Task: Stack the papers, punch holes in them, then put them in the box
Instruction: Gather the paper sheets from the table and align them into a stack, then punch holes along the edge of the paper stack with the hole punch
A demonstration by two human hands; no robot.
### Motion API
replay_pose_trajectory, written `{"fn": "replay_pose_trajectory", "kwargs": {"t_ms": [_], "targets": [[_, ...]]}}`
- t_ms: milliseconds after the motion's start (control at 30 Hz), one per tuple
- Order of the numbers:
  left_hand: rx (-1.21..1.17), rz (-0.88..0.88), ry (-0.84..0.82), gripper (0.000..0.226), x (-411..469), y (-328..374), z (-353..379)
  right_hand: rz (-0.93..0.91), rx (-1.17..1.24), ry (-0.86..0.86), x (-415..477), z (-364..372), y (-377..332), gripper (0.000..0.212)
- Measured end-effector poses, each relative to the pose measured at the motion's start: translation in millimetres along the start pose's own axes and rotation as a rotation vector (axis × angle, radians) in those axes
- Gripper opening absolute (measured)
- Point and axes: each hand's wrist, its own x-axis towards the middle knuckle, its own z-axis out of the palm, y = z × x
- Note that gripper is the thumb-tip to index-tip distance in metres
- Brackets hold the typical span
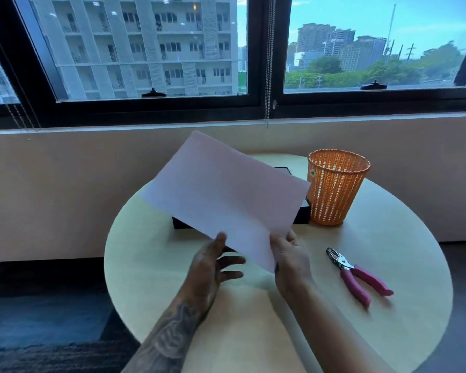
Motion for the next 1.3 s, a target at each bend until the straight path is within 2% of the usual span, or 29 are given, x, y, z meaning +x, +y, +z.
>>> {"fn": "replay_pose_trajectory", "kwargs": {"t_ms": [167,333,500,633,833,900,967,1033,1133,1200,1267,1300], "targets": [[0.136,0.089,0.149,0.022,4.2,-8.5,30.3,-0.023,0.023,0.054,-14.6,15.2,14.5,0.017],[0.230,0.181,0.214,0.011,3.9,-16.0,33.6,0.003,0.117,0.046,-23.1,16.8,17.4,0.020],[0.213,0.220,0.200,0.010,0.6,-19.3,31.0,0.091,0.121,0.022,-22.9,7.5,14.3,0.022],[0.206,0.238,0.163,0.009,-0.7,-18.9,28.9,0.127,0.139,-0.052,-19.6,-2.6,12.8,0.033],[0.188,0.214,0.135,0.019,6.7,-21.6,14.1,0.191,0.099,-0.165,-20.6,-11.0,10.7,0.028],[0.193,0.200,0.160,0.011,7.2,-21.5,13.8,0.140,-0.043,-0.145,-18.0,-14.9,5.5,0.014],[0.193,0.194,0.170,0.008,8.2,-22.3,13.3,0.002,-0.333,-0.137,-13.4,-26.9,-6.7,0.005],[0.208,0.196,0.173,0.014,10.0,-20.4,11.1,-0.148,-0.682,-0.110,-10.2,-44.3,-23.6,0.011],[0.285,0.211,0.186,0.019,16.9,-16.4,4.7,-0.294,-1.297,0.037,-7.3,-76.3,-43.1,0.030],[0.313,0.228,0.204,0.018,19.9,-14.9,2.5,-0.220,-1.656,0.164,-5.5,-96.7,-48.2,0.045],[0.321,0.227,0.212,0.021,21.4,-16.3,2.1,-0.084,-1.756,0.229,-6.7,-109.1,-45.5,0.051],[0.327,0.226,0.212,0.022,21.0,-16.8,2.8,-0.081,-1.748,0.238,-7.5,-112.7,-41.4,0.049]]}}
